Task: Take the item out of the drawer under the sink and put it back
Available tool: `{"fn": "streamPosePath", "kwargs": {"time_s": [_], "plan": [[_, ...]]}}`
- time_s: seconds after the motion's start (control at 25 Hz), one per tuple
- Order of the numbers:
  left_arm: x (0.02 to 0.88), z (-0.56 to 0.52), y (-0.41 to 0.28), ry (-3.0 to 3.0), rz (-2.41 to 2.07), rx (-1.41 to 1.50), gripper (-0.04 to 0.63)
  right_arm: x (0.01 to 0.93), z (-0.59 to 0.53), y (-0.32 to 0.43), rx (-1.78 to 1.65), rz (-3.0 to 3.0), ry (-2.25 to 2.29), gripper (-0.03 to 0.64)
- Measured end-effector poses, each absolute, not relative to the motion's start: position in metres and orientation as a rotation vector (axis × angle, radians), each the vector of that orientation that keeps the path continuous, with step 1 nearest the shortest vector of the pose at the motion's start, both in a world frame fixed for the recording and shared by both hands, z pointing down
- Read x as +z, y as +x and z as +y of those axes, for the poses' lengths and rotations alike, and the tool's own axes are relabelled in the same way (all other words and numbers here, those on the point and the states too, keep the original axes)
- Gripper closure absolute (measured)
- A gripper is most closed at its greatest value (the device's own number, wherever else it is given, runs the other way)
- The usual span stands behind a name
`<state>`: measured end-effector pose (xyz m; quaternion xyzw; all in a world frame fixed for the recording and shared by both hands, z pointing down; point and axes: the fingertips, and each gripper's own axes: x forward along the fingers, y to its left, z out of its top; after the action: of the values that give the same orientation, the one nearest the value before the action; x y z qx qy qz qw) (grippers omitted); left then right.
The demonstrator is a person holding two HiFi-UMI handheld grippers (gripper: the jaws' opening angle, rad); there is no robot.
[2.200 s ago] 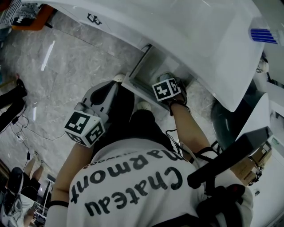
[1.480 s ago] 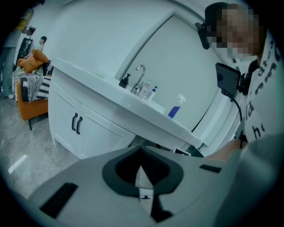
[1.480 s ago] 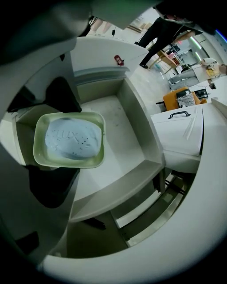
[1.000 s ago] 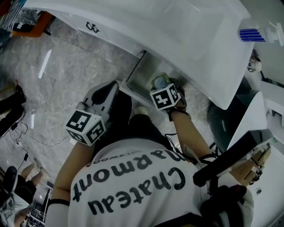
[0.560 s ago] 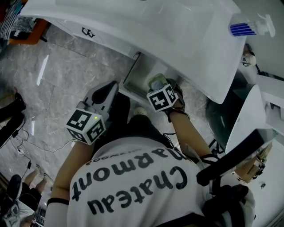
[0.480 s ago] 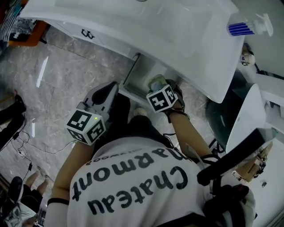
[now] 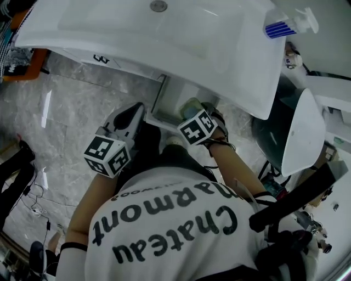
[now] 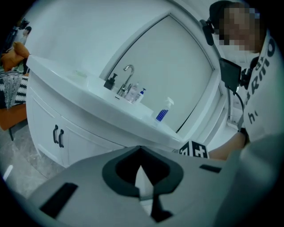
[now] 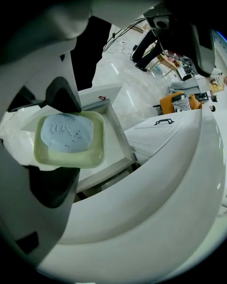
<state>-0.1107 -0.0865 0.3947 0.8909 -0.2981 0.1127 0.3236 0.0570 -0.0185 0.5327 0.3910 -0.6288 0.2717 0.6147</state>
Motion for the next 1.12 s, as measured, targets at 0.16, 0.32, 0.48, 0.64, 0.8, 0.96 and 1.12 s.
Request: {"fn": "streamPosePath", "kwargs": {"time_s": [0.16, 0.32, 0.48, 0.64, 0.8, 0.96, 1.12], "plan": [[0.395, -0.096, -0.108, 2.351, -0.724, 0.309, 0.598, 0.519, -0.016, 0.053, 0.659, -1.426, 0.907, 0.222], [0.398, -0.103, -0.102, 2.364, -0.649, 0.334, 0.598, 0.503, -0.014, 0.052, 0.695, -1.403, 0.938, 0.221], [0.397, -0.110, -0.098, 2.377, -0.588, 0.369, 0.598, 0.483, -0.013, 0.050, 0.731, -1.396, 0.969, 0.222], [0.392, -0.117, -0.099, 2.403, -0.545, 0.383, 0.598, 0.467, -0.009, 0.048, 0.754, -1.388, 0.983, 0.222], [0.395, -0.119, -0.096, 2.429, -0.492, 0.447, 0.598, 0.453, -0.007, 0.048, 0.786, -1.384, 1.007, 0.221], [0.400, -0.107, -0.083, 2.428, -0.368, 0.541, 0.598, 0.435, -0.007, 0.049, 0.793, -1.384, 1.034, 0.221], [0.397, -0.098, -0.068, 2.453, -0.248, 0.582, 0.598, 0.417, -0.007, 0.052, 0.802, -1.376, 1.051, 0.221]]}}
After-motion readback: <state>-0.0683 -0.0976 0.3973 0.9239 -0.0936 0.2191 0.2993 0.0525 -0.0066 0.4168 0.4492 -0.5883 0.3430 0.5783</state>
